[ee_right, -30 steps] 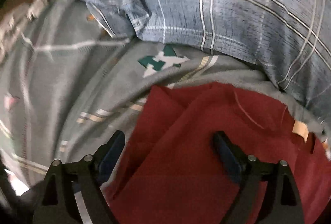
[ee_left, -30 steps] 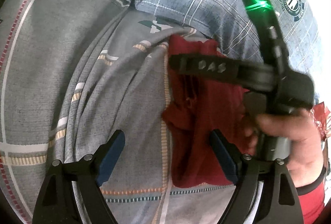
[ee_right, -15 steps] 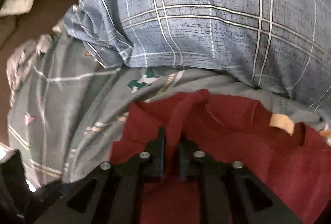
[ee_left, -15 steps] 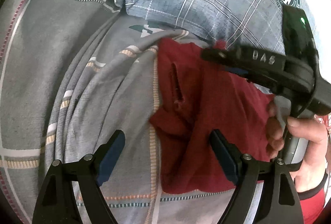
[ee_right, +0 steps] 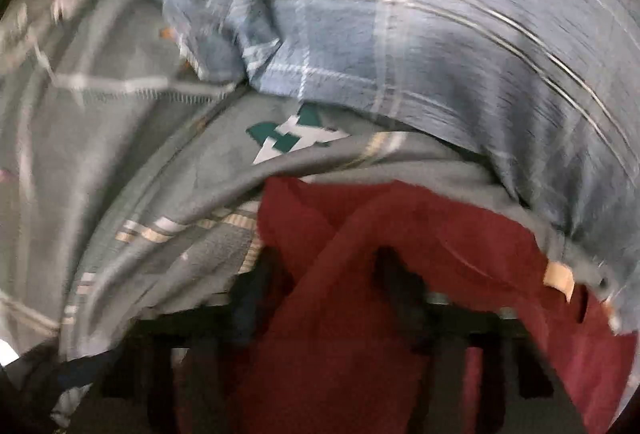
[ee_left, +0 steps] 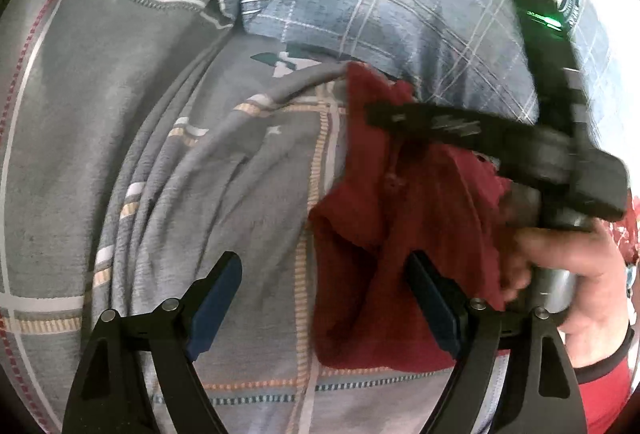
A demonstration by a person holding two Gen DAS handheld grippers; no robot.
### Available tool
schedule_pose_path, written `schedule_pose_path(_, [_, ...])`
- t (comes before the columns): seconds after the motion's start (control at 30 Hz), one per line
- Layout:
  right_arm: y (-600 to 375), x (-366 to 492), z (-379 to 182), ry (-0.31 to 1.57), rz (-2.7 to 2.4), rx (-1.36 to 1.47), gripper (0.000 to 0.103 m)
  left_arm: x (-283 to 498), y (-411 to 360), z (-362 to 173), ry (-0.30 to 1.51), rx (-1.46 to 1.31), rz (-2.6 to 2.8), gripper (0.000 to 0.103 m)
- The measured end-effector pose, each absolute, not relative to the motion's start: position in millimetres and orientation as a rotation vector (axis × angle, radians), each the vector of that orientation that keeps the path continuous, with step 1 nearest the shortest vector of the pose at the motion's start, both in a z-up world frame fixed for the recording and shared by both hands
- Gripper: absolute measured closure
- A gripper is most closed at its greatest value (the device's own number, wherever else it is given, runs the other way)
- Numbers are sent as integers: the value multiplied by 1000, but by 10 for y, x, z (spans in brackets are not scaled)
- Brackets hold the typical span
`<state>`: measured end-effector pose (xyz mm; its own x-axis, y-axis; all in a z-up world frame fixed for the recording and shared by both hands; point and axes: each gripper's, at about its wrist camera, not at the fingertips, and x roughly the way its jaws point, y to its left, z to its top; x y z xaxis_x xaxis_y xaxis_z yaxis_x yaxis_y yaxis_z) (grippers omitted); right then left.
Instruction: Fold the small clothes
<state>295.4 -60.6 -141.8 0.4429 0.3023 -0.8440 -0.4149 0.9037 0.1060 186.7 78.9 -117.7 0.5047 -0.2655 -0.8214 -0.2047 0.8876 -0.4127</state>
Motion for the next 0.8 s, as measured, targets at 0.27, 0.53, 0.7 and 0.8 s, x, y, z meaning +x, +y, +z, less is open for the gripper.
schedule_pose_path(0.27, [-996, 2888, -1252, 1001, 509, 75, 81, 2078, 596, -1195, 1007, -502, -81, 27])
schedule_pose_path(0.53, [-1096, 2849, -1212, 1007, 530, 73, 81, 2154, 455, -1241, 1018, -410, -99, 68])
schedule_pose_path(0.7, [-1079, 2848, -1223, 1009, 527, 80, 81, 2137, 387, -1202, 1011, -373, -89, 71])
schedule_pose_path(0.8, [-1091, 2840, -1223, 1011, 526, 75, 81, 2133, 369, -1169, 1009, -368, -88, 72])
